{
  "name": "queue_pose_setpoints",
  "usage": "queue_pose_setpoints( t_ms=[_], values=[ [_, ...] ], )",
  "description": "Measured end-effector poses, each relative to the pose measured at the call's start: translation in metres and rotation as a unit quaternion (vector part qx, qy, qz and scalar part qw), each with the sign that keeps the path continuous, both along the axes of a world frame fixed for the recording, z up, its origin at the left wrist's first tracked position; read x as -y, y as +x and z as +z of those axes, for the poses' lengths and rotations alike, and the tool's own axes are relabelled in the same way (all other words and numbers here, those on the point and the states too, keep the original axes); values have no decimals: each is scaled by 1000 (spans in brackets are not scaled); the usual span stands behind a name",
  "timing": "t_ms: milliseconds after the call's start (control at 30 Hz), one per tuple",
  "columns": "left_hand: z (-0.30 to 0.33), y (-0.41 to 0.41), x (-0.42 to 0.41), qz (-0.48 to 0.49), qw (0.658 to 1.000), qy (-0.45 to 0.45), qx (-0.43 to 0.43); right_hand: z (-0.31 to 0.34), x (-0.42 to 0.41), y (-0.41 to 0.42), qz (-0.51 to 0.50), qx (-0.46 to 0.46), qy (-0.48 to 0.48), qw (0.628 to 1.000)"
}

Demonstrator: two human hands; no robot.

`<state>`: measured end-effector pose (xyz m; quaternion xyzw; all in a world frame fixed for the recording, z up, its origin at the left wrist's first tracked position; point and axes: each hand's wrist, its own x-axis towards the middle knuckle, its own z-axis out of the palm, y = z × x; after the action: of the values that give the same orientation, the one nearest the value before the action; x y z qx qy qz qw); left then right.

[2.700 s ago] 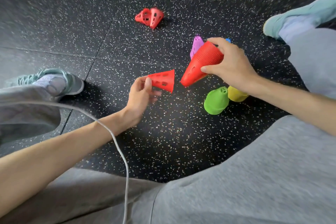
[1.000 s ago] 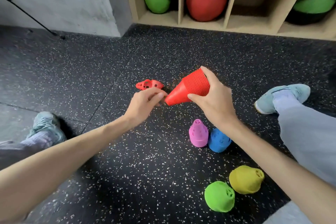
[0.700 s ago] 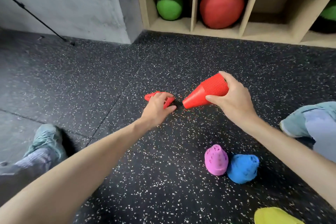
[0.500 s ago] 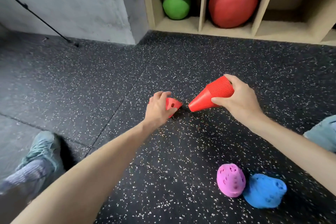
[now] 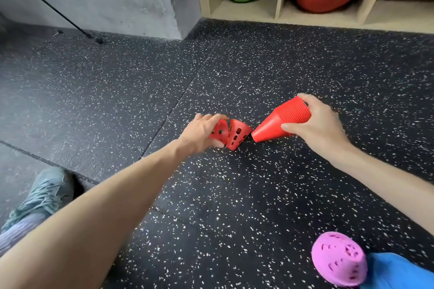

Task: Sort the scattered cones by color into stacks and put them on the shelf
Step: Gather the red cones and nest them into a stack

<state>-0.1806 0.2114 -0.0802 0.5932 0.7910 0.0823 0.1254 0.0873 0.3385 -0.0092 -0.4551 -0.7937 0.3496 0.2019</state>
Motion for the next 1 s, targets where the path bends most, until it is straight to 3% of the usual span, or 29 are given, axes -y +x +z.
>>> queue_pose_setpoints(
  t_ms=[200,367,700,1000],
  values=[
    [-9,17,10,102,988,57,105,-2,0,-4,-23,-14,-8,1000],
    [-2,38,25,239,932,159,220,-2,-1,5,-33,-14,-11,999],
    [-39,91,41,173,960,126,181,2,-12,6,-71,-27,5,997],
    [-57,106,14,151,958,145,195,-18,-7,6,-104,70,-25,992]
  ],
)
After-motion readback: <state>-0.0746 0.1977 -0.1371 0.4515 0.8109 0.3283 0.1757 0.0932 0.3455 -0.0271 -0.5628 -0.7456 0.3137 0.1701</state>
